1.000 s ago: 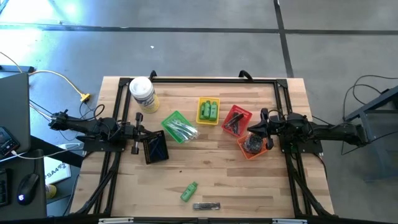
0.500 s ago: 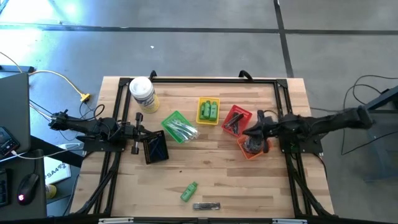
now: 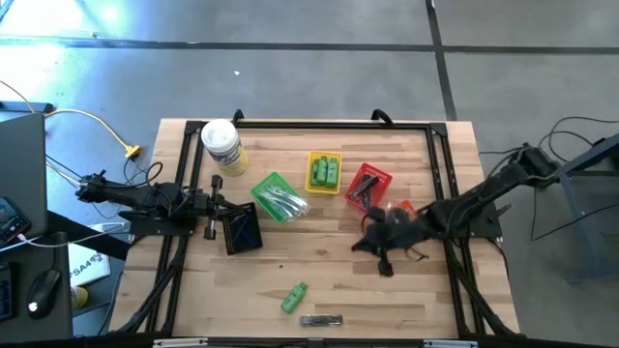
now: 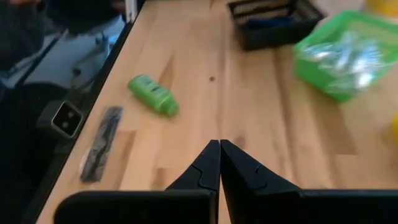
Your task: Pick & Place Travel size toiletries
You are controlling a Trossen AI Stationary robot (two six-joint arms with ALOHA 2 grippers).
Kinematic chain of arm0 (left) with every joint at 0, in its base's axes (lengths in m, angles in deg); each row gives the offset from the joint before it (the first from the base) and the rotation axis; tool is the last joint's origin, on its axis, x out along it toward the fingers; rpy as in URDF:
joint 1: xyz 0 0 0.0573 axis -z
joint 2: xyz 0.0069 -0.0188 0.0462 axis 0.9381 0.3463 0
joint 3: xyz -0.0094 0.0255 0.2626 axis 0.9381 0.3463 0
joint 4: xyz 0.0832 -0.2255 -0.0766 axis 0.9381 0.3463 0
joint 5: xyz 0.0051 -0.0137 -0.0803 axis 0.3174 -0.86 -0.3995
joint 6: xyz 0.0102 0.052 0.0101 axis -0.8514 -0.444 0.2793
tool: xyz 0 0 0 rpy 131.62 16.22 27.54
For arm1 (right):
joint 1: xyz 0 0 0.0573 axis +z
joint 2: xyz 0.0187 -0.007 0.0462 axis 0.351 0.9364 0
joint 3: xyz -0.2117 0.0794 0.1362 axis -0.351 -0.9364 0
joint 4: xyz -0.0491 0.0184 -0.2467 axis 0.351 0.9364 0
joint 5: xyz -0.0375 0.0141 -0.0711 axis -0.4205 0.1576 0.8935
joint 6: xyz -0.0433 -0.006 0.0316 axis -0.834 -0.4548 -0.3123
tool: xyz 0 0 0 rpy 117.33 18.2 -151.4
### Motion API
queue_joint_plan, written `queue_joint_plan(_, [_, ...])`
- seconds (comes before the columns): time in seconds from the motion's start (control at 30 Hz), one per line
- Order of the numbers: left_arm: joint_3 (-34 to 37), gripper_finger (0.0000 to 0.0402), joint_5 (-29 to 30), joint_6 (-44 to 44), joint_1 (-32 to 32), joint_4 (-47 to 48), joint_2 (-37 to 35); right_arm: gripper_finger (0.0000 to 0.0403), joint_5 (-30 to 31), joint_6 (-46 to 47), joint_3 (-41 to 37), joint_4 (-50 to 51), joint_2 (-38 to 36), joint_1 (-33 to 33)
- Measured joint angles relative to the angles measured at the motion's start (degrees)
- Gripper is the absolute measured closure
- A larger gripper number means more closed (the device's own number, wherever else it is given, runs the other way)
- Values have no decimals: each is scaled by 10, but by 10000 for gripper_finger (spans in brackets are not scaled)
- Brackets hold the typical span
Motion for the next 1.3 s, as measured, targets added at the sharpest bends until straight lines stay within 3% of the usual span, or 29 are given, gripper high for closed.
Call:
queue_joint_plan(0.47, [0, 402, 0, 2, 0, 0, 0, 400, 11, 31, 159, 25, 197, 71])
queue_joint_plan(0.8, [0, 402, 0, 1, 0, 1, 0, 399, -103, 62, 231, 12, 344, 97])
queue_joint_plan(1.0, [0, 402, 0, 11, 0, 1, 0, 397, -124, 66, 267, 7, 395, 117])
queue_joint_plan(1.17, [0, 402, 0, 12, 0, 1, 0, 370, -121, 66, 269, -40, 408, 125])
queue_joint_plan(1.3, [0, 402, 0, 13, 0, 1, 0, 313, -114, 78, 269, -43, 409, 125])
